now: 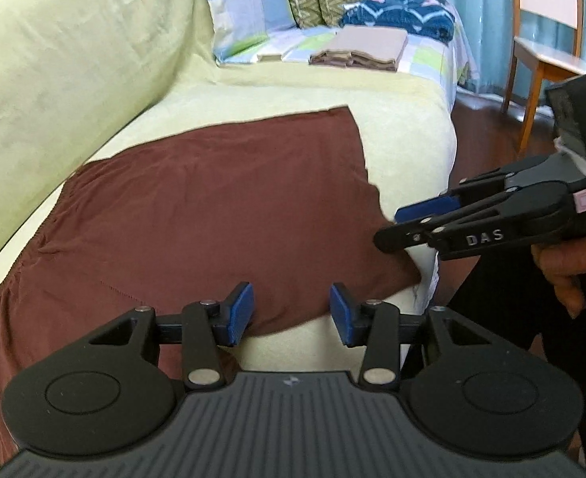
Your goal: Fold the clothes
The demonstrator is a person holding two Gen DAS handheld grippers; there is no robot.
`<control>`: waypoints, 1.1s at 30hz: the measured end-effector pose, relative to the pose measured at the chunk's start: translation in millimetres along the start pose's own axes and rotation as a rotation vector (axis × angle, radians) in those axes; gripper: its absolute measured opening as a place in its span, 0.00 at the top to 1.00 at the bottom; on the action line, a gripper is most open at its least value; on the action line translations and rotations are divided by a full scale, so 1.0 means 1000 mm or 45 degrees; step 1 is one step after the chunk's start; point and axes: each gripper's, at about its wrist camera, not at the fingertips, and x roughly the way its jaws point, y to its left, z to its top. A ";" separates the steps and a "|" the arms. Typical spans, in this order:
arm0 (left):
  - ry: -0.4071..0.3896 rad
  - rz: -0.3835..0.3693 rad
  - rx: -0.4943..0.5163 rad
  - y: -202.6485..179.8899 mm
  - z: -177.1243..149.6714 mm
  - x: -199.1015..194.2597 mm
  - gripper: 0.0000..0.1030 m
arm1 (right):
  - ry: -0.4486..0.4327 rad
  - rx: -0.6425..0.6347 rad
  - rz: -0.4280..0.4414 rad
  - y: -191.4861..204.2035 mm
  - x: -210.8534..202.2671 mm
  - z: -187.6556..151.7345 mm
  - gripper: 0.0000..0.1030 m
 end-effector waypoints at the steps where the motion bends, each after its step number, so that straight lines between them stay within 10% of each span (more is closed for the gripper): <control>1: 0.011 0.001 0.001 0.002 -0.001 0.002 0.53 | 0.004 -0.001 0.022 0.002 0.000 -0.002 0.68; 33: 0.143 -0.039 -0.054 0.014 0.004 0.037 0.49 | 0.099 0.597 0.267 -0.023 -0.010 -0.037 0.69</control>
